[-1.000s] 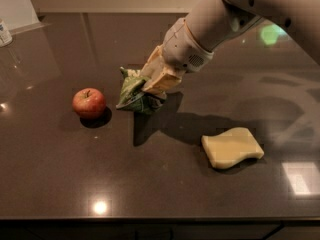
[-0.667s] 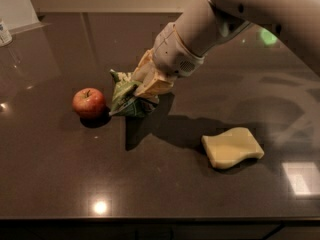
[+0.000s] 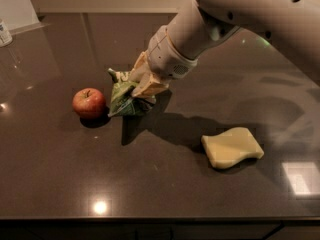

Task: Move green jalapeno chip bag near apple

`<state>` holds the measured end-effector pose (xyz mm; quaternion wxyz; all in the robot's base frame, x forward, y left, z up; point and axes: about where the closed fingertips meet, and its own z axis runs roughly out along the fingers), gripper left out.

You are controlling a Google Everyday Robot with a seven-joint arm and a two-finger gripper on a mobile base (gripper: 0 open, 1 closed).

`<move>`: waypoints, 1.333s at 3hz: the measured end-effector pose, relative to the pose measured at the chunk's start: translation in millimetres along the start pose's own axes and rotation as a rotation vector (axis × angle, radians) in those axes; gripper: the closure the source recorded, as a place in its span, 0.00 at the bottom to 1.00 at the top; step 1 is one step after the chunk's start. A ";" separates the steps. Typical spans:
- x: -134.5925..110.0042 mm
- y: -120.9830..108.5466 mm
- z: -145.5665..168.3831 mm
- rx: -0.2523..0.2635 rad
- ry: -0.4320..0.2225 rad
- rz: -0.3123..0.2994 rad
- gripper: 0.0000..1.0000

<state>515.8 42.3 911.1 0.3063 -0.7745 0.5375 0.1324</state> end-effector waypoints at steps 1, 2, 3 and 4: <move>-1.8 0.5 0.0 0.000 0.001 -0.003 0.36; -3.5 1.0 0.0 -0.001 0.001 -0.006 0.13; -5.1 1.5 0.0 -0.001 0.002 -0.009 0.00; -5.1 1.5 0.0 -0.001 0.002 -0.009 0.00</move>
Offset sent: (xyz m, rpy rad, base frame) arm -0.0009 0.0010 0.0007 -0.0009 -0.0019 0.0018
